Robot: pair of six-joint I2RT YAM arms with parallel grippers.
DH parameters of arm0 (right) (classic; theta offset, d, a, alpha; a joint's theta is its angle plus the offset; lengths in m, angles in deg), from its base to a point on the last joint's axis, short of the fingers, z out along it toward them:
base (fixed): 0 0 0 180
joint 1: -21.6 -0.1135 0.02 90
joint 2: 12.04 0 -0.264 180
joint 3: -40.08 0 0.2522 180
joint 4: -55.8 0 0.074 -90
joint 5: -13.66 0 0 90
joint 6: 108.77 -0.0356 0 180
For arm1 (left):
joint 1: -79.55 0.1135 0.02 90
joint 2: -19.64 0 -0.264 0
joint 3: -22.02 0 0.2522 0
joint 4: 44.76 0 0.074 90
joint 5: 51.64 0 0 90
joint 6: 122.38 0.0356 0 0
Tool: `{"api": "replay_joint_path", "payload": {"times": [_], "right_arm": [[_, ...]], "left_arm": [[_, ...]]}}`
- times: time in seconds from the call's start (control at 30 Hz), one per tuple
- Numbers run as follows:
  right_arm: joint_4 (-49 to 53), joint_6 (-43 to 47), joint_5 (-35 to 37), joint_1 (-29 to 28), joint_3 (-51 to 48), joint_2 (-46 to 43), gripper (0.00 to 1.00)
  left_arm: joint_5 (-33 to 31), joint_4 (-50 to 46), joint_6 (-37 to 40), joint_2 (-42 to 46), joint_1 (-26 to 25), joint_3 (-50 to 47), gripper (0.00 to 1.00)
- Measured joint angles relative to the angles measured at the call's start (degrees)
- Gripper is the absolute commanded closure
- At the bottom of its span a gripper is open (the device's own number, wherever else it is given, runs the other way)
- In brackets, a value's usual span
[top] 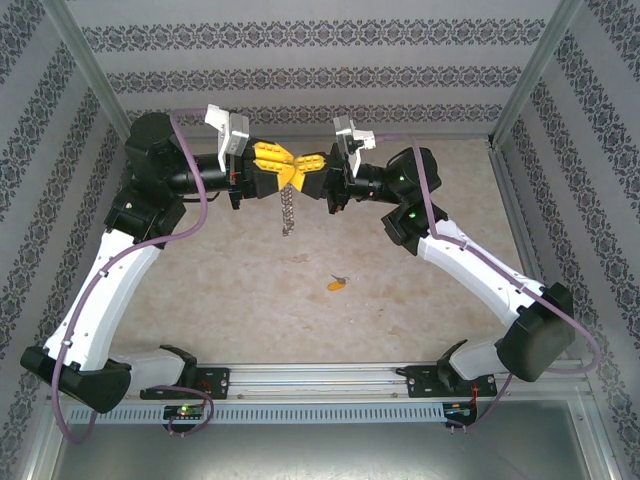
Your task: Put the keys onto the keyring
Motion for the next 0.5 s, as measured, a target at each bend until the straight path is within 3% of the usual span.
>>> {"api": "replay_joint_path", "payload": {"times": [0.23,0.5], "right_arm": [[0.94,0.46,-0.13,0.0,-0.04,-0.02,1.0],[1.2,0.48,0.74,0.02,-0.28,-0.85,1.0]], "left_arm": [[-0.22,0.52,-0.35,0.76,0.48,-1.44,0.75],[-0.11,6.73,-6.47,2.93,2.67,-6.32,0.72]]}}
